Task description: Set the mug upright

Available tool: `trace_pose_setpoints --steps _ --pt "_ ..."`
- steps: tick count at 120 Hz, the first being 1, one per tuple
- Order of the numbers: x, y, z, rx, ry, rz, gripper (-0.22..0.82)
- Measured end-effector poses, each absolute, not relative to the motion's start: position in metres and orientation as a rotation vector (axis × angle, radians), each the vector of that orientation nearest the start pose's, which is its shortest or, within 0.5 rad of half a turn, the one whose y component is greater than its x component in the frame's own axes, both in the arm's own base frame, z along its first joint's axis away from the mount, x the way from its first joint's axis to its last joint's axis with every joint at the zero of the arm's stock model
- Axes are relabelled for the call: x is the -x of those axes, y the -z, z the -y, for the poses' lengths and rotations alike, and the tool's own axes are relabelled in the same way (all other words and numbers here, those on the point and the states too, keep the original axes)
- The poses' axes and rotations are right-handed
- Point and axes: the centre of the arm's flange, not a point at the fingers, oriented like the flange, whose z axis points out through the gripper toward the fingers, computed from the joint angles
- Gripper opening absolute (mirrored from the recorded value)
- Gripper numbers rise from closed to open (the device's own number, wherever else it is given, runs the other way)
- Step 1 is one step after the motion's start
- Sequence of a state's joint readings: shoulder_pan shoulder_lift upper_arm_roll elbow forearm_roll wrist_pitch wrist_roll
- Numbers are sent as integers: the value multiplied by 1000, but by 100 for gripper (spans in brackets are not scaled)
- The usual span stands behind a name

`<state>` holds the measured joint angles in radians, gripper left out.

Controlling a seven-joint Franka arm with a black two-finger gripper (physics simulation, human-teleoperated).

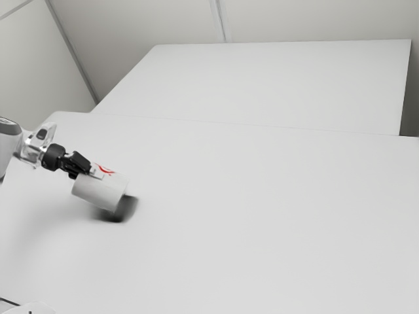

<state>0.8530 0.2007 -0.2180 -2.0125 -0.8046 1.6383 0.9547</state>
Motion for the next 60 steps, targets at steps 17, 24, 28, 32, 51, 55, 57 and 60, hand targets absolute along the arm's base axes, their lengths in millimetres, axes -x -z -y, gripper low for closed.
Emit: trace_pose_setpoints --steps 17,24,28,32,51,55,57,60 --pt "-483 -397 -234 -2257 -221 129 -16" --pt "-488 -417 -218 -2312 -195 187 -16" --pt "-491 -428 -208 -2345 -175 220 -16" --pt "-494 -436 -196 -2379 -151 253 -16" --pt "-502 -467 -135 -2543 -8 396 -17" --pt "-504 -468 -123 -2573 25 423 -17" --pt "-505 -469 -116 -2587 39 435 -17" --pt "-507 -470 -106 -2607 58 451 -17"
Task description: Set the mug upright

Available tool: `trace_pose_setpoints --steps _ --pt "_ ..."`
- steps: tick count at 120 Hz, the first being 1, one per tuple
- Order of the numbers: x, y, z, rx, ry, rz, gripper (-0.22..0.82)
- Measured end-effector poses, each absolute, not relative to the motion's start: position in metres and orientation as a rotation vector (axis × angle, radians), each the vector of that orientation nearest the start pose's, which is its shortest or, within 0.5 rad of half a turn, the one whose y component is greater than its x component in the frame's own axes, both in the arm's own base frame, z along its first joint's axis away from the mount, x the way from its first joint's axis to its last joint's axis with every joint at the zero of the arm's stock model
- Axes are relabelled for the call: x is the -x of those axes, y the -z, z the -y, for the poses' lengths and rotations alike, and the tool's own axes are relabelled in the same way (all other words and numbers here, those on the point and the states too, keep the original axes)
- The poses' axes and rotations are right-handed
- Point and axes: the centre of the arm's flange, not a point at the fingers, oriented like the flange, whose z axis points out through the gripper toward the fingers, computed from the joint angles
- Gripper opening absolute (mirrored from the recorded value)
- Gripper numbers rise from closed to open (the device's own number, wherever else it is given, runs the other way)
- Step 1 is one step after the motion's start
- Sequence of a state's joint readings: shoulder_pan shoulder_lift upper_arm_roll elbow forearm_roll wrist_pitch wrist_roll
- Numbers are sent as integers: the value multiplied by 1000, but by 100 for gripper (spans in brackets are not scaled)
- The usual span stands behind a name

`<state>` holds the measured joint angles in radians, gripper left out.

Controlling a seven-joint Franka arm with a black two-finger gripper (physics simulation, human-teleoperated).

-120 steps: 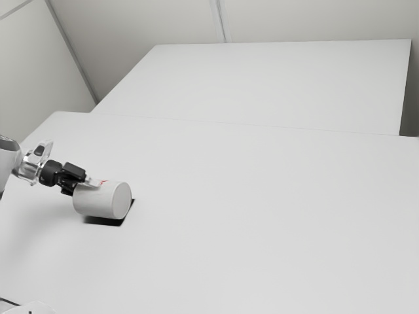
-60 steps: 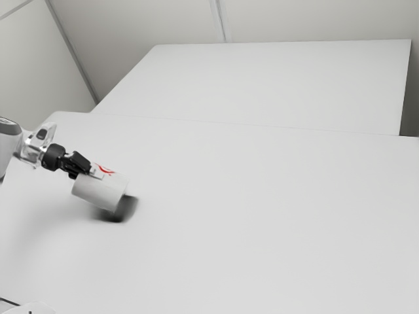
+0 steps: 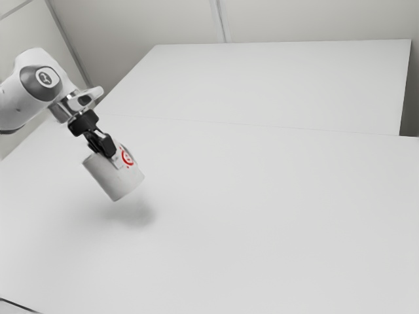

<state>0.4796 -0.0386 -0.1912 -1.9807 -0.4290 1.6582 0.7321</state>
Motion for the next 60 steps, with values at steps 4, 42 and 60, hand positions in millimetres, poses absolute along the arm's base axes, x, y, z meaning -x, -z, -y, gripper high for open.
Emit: trace_pose_setpoints --steps 4,42,60 --pt "-507 -473 -94 3544 -107 -636 -17" --pt "-482 -482 -16 3275 -147 -566 -18" --pt "-473 -471 11 3197 -74 -525 -18"
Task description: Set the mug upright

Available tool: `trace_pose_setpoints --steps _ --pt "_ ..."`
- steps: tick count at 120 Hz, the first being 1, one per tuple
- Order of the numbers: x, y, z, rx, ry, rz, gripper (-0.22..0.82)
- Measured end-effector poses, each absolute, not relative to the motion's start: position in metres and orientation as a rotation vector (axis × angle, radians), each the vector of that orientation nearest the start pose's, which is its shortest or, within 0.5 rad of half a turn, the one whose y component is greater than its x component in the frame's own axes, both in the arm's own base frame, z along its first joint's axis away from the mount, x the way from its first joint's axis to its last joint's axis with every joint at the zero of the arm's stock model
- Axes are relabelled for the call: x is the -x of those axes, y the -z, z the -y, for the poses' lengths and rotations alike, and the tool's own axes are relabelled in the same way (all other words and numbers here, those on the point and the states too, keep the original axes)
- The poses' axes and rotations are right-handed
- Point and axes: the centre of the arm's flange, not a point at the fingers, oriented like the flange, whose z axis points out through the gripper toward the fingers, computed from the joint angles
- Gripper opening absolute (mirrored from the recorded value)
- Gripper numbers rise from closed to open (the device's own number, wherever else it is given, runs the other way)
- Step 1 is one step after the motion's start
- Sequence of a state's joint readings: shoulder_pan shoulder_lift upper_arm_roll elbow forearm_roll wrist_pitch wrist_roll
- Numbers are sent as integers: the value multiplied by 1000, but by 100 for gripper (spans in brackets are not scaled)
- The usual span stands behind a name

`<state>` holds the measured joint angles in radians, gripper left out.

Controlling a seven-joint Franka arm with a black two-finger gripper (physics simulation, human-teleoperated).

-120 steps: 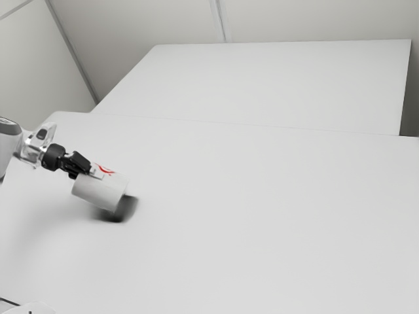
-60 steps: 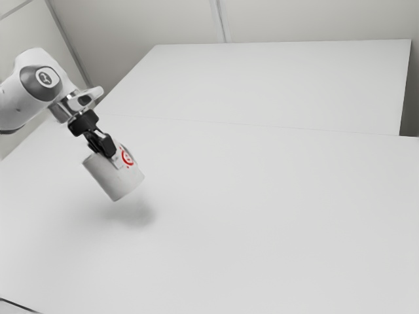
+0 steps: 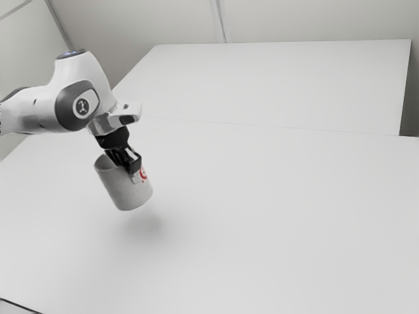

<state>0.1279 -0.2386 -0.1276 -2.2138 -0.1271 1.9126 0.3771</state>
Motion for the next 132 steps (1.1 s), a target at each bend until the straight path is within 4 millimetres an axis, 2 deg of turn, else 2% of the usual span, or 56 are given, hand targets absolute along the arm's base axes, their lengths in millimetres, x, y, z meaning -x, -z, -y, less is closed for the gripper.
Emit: trace_pose_setpoints --steps 16,45,63,92,132 --pt "-468 -454 32 3165 -8 -490 -18" --pt "-460 -425 50 3141 112 -403 -18" --pt "-457 -407 54 3138 147 -352 -18" --pt "-464 -393 54 3121 193 -302 -18" --pt "-472 -371 51 3109 169 -259 -18"
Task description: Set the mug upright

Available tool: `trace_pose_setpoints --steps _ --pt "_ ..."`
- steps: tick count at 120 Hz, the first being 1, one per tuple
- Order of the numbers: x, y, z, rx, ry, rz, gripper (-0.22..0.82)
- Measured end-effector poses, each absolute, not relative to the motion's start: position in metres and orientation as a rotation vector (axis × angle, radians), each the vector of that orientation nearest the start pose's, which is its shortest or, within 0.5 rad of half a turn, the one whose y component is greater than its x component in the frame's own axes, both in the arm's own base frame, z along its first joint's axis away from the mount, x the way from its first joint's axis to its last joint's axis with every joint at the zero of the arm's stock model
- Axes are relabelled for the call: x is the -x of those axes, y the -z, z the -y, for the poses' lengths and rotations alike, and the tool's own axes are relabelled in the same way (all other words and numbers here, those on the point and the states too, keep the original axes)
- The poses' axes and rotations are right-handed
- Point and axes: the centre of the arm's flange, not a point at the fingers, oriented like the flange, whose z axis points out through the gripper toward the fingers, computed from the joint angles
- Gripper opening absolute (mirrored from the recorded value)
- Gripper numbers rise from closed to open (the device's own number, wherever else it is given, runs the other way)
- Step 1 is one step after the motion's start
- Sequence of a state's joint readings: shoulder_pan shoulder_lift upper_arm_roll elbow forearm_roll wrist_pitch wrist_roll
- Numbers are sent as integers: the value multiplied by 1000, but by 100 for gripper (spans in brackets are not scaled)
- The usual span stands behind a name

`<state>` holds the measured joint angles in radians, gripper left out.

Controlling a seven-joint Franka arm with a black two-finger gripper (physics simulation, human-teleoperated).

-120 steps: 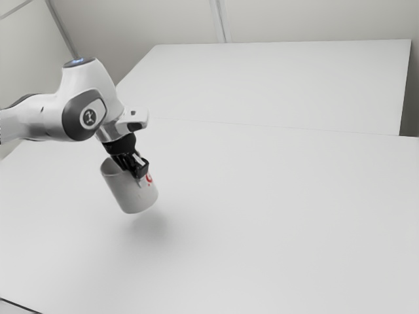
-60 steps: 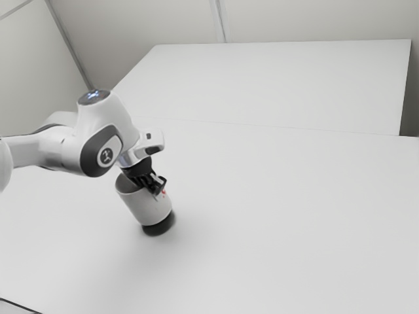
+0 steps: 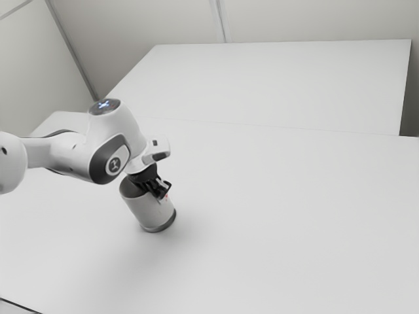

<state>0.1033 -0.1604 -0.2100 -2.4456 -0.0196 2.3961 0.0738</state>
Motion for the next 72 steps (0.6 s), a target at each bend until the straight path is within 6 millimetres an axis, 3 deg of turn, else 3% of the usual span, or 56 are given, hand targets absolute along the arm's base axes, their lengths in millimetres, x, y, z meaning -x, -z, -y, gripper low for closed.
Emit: trace_pose_setpoints --steps 39,72 --pt "-475 -353 50 3115 127 -223 -17" --pt "-477 -363 51 3120 156 -210 32"
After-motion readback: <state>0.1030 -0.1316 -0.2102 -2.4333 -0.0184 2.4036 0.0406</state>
